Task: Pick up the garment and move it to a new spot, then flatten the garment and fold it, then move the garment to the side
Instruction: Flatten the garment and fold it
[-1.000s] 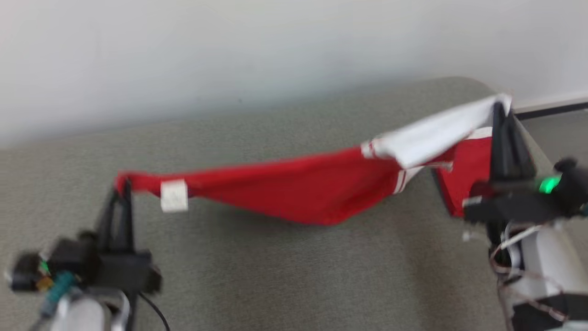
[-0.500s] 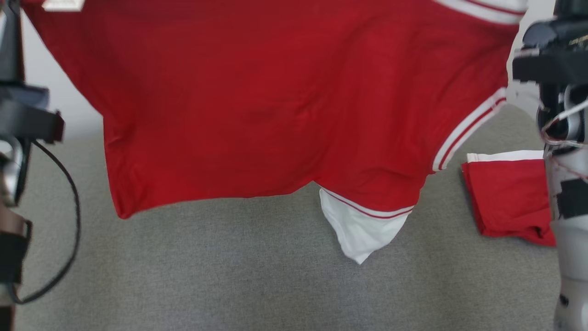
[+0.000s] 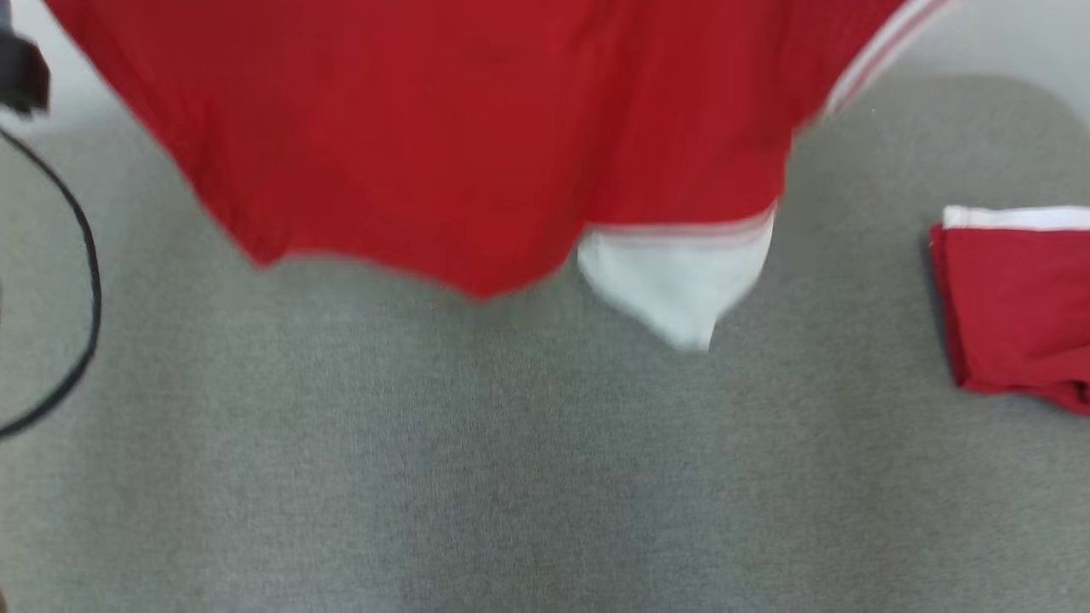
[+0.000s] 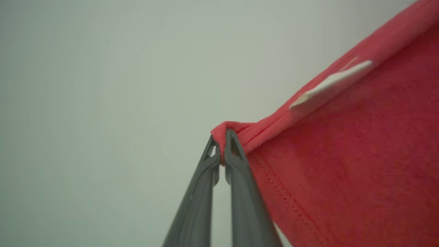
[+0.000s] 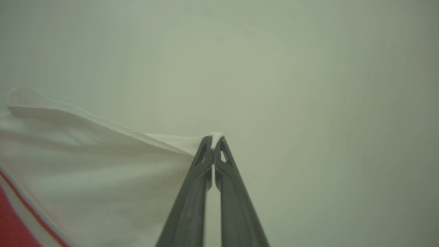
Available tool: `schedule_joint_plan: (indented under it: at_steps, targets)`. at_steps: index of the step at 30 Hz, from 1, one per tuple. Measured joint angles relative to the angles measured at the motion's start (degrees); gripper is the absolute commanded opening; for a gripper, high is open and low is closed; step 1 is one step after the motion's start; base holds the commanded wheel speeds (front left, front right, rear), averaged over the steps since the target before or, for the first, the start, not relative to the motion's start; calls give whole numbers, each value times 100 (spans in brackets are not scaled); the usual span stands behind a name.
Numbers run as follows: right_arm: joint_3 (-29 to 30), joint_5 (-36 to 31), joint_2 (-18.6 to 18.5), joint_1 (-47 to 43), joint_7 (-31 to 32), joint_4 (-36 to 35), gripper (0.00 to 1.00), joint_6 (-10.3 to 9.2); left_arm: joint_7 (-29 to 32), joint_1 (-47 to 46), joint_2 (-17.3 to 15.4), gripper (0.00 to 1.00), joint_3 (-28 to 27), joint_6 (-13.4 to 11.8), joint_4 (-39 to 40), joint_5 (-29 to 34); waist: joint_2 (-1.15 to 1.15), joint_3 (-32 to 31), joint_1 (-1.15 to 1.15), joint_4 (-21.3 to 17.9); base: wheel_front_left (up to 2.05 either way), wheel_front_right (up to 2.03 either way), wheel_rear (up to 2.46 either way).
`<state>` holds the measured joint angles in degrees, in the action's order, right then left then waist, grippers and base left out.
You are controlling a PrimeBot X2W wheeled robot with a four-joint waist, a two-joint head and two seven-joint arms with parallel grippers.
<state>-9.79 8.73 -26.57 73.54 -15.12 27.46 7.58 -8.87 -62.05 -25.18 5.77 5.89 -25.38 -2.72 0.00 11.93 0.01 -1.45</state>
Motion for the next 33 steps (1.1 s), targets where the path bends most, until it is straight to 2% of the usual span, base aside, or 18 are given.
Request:
schedule_joint_plan:
  at_steps: [5, 9, 13, 16, 21, 26, 29, 30, 33]
  targets:
    - [42, -487, -452, 1330, 0, 688, 0, 5, -172, -995, 54, 0, 324, -209, -412, 460, 1, 703, 1, 87, 0, 0, 0]
    - [214, -724, -499, 2190, -3, 873, 0, 8, -402, -1965, 41, 0, 339, -441, -532, 631, 1, 1235, 1, 186, 0, 0, 0]
    - [319, -834, -465, 2353, -3, 901, 0, 7, -565, -2382, 80, 0, 347, -539, -689, 639, 1, 1699, 1, 290, 0, 0, 0]
    - [346, -839, -472, 2214, -2, 888, 0, 7, -603, -2313, 189, 0, 368, -594, -872, 583, 1, 2005, 1, 373, 0, 0, 0]
    - [659, -411, -539, 1401, -2, 537, 0, 15, -626, -1654, 544, 0, 218, -840, -868, 225, 2, 2432, 1, 507, 0, 0, 0]
    - [730, 64, -673, -188, 0, -233, 0, 13, -624, -393, 847, 0, 80, -943, -467, -103, 1, 2682, 0, 613, 0, 0, 0]
    - [1016, 348, -557, -1313, 0, -722, 0, 14, -624, 445, 1082, 0, -70, -981, -205, -302, 1, 2652, 0, 628, 0, 0, 0]
    - [1016, 348, -557, -1313, 0, -722, 0, 14, -624, 445, 1082, 0, -70, -981, -205, -302, 1, 2652, 0, 628, 0, 0, 0]
    - [1355, 532, -243, -2318, 0, -1132, 0, 13, -623, 1245, 1301, 0, -233, -982, -14, -400, 0, 2538, -2, 622, 0, 0, 0]
